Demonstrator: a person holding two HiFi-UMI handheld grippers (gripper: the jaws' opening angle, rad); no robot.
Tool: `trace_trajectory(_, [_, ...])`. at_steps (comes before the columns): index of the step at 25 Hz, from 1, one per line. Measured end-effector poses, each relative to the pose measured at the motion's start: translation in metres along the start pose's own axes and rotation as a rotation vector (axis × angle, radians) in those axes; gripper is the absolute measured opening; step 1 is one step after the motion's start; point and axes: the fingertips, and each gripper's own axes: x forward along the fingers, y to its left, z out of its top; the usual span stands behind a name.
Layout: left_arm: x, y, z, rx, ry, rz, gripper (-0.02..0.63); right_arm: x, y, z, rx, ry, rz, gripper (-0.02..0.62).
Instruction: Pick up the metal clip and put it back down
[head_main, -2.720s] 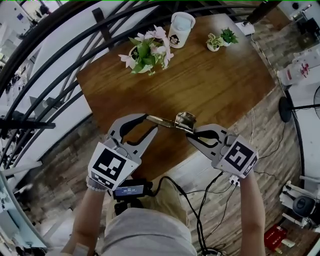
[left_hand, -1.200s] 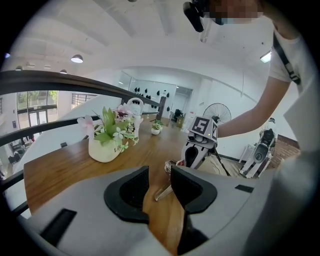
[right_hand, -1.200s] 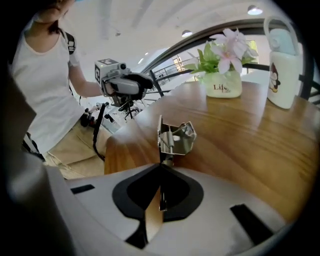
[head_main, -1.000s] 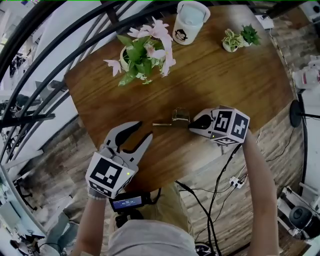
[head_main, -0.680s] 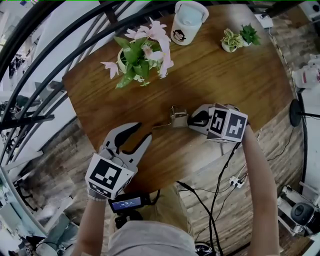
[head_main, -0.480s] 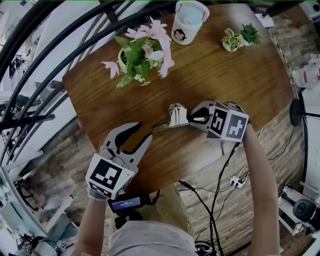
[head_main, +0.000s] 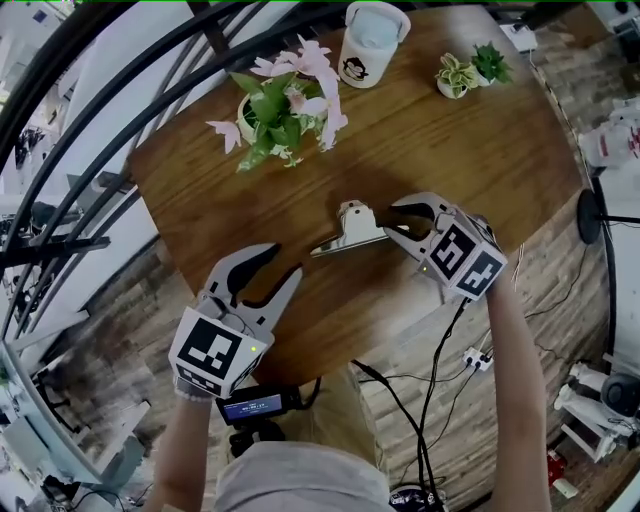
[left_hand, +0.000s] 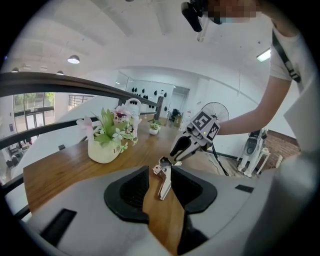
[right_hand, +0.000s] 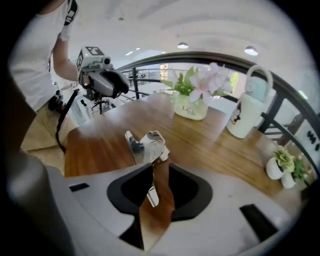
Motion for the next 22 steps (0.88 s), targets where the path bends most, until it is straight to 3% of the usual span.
trace_trajectory(2, [-0.005, -0.002, 0.002, 0.019, -0.006, -0.013, 0.142, -0.013, -0.005, 0.009, 0.066, -0.078, -0.130, 0.005])
trace_trajectory(6, [-0.018, -0.004, 0.002, 0.044, -0.015, -0.018, 0.143, -0.038, 0.014, 0.033, 0.233, -0.255, -0.272, 0.003])
trace_trajectory(10, [-0.032, -0.009, 0.010, 0.079, -0.052, -0.022, 0.130, -0.054, 0.043, 0.048, 0.327, -0.325, -0.381, 0.003])
trace_trajectory(14, [-0.051, -0.016, 0.018, 0.109, -0.094, -0.032, 0.070, -0.070, 0.068, 0.064, 0.394, -0.390, -0.488, 0.003])
trace_trajectory(22, [-0.110, -0.042, 0.036, 0.160, -0.160, -0.058, 0.028, -0.105, 0.137, 0.097, 0.504, -0.512, -0.548, 0.003])
